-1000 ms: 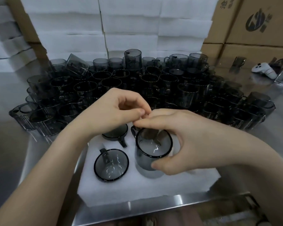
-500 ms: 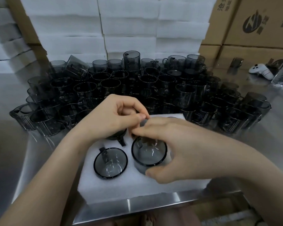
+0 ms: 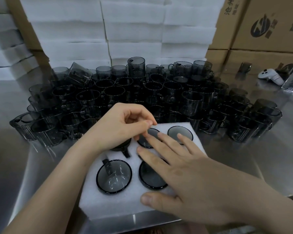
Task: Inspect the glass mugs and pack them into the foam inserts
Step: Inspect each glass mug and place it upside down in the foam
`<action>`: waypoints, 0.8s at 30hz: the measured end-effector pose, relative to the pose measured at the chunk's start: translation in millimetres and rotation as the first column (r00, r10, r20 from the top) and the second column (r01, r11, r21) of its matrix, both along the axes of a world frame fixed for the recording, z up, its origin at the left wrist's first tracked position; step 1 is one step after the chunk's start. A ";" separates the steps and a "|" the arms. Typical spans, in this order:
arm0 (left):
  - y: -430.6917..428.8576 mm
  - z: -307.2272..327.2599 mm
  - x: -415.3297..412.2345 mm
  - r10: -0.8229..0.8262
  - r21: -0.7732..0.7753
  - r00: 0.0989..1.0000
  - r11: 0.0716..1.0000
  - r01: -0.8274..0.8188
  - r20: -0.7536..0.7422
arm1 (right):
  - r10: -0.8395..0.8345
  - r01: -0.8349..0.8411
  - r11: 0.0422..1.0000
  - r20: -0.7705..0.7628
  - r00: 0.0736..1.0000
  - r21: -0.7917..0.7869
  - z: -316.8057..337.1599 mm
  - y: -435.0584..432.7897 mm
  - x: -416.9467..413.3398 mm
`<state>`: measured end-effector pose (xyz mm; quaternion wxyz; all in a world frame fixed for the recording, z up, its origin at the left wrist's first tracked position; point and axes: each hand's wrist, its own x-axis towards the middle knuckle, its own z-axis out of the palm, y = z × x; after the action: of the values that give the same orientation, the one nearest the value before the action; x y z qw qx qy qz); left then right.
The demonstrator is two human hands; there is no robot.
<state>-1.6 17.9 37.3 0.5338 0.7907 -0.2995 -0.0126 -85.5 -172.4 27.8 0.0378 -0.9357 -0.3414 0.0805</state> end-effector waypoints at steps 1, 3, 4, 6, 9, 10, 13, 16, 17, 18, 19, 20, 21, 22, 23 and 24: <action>-0.8 0.0 0.3 0.012 -0.002 1.000 1.000 -0.012 0.002 | 0.027 -0.027 1.000 -0.007 1.000 0.009 2.6 -0.2 4.5; -0.8 0.5 1.6 0.061 -0.029 0.998 0.998 -0.060 0.013 | 0.082 -0.083 0.995 0.014 0.997 0.060 16.2 0.1 16.5; -0.2 1.6 2.8 0.097 -0.047 0.995 0.994 -0.096 0.023 | 0.090 -0.095 0.988 0.049 0.995 0.123 24.1 -0.2 23.8; 1.0 5.5 5.6 0.162 -0.080 0.986 0.984 -0.158 0.038 | -0.021 -0.040 0.934 0.166 0.986 0.356 37.2 -6.3 42.5; 0.1 11.4 9.9 0.216 -0.092 0.975 0.973 -0.211 0.045 | -0.361 0.138 0.743 0.220 0.906 0.655 48.2 -16.2 79.3; -1.1 12.5 12.0 0.228 -0.084 0.973 0.971 -0.223 0.047 | -0.458 0.204 0.722 0.237 0.857 0.662 49.3 -17.0 92.3; -7.4 11.2 19.2 0.259 -0.054 0.965 0.965 -0.257 0.045 | -0.584 0.329 0.708 0.255 0.770 0.625 50.6 -13.7 126.7; -11.1 3.4 23.1 0.286 -0.056 0.958 0.957 -0.284 0.020 | -0.548 0.359 0.771 0.262 0.794 0.525 48.0 -1.7 150.3; -10.7 1.0 23.1 0.286 -0.060 0.958 0.957 -0.285 0.009 | -0.533 0.369 0.802 0.285 0.797 0.469 45.3 3.1 157.1; -9.6 -0.9 22.9 0.284 -0.068 0.959 0.957 -0.283 -0.001 | -0.522 0.383 0.830 0.322 0.790 0.406 42.6 7.8 163.1; -8.5 -2.1 22.8 0.282 -0.082 0.960 0.956 -0.281 -0.007 | -0.514 0.396 0.848 0.364 0.777 0.351 39.9 11.9 168.4; -7.4 -2.9 22.9 0.279 -0.097 0.960 0.955 -0.279 -0.009 | -0.506 0.404 0.859 0.400 0.764 0.315 37.5 15.5 172.1; -6.4 -3.5 22.8 0.279 -0.109 0.960 0.954 -0.278 -0.008 | -0.500 0.405 0.864 0.426 0.754 0.298 35.5 18.5 174.9; -6.0 -3.8 22.7 0.279 -0.116 0.960 0.953 -0.278 -0.006 | -0.498 0.402 0.866 0.439 0.748 0.297 33.7 20.4 176.6; -5.8 -4.1 22.4 0.280 -0.123 0.960 0.953 -0.278 -0.002 | -0.501 0.401 0.864 0.443 0.743 0.304 31.8 20.9 177.8; -5.6 -4.5 22.4 0.283 -0.132 0.959 0.951 -0.280 0.003 | -0.505 0.400 0.861 0.444 0.740 0.313 30.2 20.8 178.1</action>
<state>20.8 12.4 32.8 0.5772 0.7889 -0.1898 0.0918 92.6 -151.6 58.0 0.0568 -0.9688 -0.1062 -0.2166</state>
